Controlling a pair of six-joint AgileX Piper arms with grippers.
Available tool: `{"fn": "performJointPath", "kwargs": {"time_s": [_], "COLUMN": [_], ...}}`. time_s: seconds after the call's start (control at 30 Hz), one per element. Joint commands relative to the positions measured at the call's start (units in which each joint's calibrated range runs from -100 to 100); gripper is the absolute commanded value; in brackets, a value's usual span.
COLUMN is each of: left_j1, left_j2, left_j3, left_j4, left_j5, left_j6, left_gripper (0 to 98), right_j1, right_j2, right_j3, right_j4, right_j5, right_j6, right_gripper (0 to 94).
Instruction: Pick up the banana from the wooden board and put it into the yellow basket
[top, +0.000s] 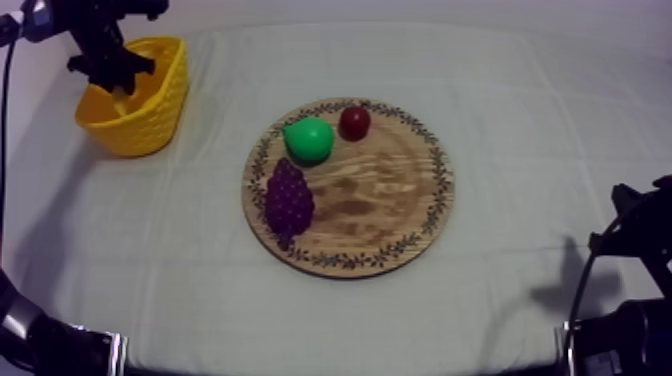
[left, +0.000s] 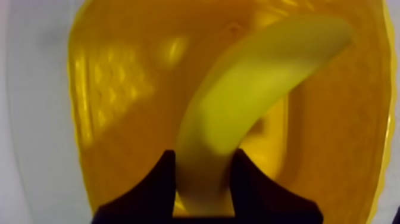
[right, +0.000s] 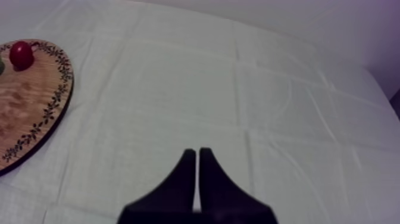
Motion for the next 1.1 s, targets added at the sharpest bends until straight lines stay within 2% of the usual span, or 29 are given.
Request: {"fn": "performJointPath", "kwargs": {"time_s": [0.0,0.07,0.17,0.4,0.53,0.67,0.77,0.87,1.07], "left_j1": [-0.3,-0.7,-1.0,-0.7,0.1,0.7,1.6,3.4,7.1], "left_j2": [0.0,0.0,-0.1,-2.5,-6.6,-14.1,-21.6,-29.6,-45.3], "left_j3": [0.4,0.5,0.7,2.6,6.2,12.3,18.0,23.8,34.7], "left_j4": [0.72,1.73,2.6,3.65,4.53,7.19,9.07,9.73,11.03], "left_j5": [-1.3,-2.1,-2.9,-5.6,-8.8,-15.4,-18.6,-19.5,-19.9], "left_j6": [-1.1,-2.2,-2.7,-2.2,-2.4,-1.7,-1.7,-1.6,-1.7], "left_gripper": [33.8,40.9,46.6,49.8,42.8,19.4,7.6,2.9,0.5], "right_j1": [0.0,0.0,0.0,0.0,0.0,0.0,0.0,0.0,0.0], "right_j2": [0.0,0.0,0.0,0.0,0.0,0.0,0.0,0.0,0.0], "right_j3": [0.0,0.0,0.0,0.0,0.0,0.0,0.0,0.0,0.0], "right_j4": [0.0,0.0,0.0,0.0,0.0,0.0,0.0,0.0,0.0], "right_j5": [0.0,0.0,0.0,0.0,0.0,0.0,0.0,0.0,0.0], "right_j6": [0.0,0.0,0.0,0.0,0.0,0.0,0.0,0.0,0.0], "right_gripper": [0.3,0.3,0.3,0.3,0.3,0.3,0.3,0.3,0.3]}}
